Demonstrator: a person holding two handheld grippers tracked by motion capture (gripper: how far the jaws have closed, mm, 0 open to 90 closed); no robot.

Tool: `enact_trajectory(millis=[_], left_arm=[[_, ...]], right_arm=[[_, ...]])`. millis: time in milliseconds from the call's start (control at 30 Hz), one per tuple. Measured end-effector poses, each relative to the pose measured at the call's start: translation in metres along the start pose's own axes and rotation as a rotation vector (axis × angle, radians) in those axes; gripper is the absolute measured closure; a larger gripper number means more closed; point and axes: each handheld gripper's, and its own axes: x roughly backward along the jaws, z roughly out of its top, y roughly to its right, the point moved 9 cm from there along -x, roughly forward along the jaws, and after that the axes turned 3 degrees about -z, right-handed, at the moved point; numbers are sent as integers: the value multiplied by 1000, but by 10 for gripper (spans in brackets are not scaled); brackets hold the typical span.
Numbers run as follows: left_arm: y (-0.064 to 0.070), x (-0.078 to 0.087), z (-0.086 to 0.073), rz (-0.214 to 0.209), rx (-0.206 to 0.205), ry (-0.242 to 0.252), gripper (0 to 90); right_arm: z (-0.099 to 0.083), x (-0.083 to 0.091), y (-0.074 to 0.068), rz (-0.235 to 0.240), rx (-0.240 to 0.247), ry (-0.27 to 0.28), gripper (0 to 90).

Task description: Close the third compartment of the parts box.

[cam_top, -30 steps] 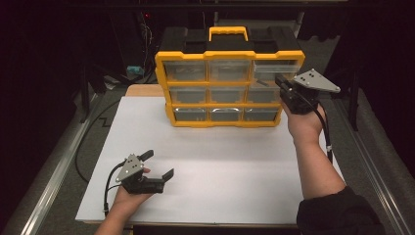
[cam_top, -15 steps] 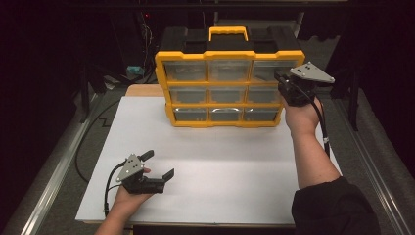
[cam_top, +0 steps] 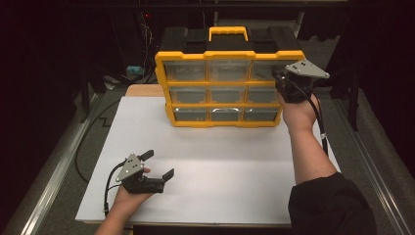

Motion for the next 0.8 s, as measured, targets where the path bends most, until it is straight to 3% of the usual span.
enact_trajectory(millis=[433,800], left_arm=[[0,-1,-1,2,-2,-4,5],[1,0,-1,1,-3,-7,5]], right_arm=[[-14,28,-14,52,2,14,900],[-53,40,-26,90,11,-29,900]])
